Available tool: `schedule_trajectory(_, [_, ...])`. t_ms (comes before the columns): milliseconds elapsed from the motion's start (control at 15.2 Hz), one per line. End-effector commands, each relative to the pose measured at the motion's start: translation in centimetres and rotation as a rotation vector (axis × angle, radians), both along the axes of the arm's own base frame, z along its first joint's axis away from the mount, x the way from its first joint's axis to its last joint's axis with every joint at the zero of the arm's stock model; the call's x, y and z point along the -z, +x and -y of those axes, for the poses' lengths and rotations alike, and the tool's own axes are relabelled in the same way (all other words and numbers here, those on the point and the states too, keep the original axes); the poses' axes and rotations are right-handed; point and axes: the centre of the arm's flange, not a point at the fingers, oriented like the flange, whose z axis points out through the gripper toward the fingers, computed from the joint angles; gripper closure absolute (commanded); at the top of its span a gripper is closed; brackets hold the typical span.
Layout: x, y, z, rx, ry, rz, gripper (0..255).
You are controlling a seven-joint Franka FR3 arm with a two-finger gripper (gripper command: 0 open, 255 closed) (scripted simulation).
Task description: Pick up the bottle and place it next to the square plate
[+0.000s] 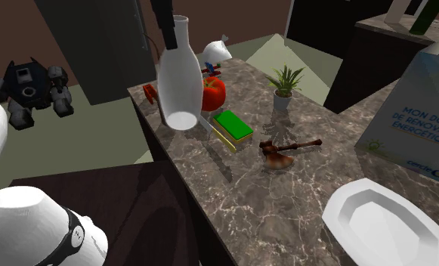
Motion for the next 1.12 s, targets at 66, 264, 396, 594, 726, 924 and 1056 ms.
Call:
schedule_trajectory(66, [-1.7,0.1,0.0,0.000,0.000,0.000,255])
schedule_trajectory(264, [-3.3,0.1,0.0,0.000,0.000,0.000,255])
schedule_trajectory(396, [-4.4,0.1,0.0,0.000,0.000,0.000,255])
schedule_trajectory(594, [-5.9,0.1,0.0,0.000,0.000,0.000,255])
schedule_trajectory(726, [-7.0,0.1,0.0,0.000,0.000,0.000,255])
schedule_trajectory(924, [-8.6,0.1,0.0,0.000,0.000,0.000,255])
schedule_trajectory(1056, [-9.6,0.1,0.0,0.000,0.000,0.000,255])
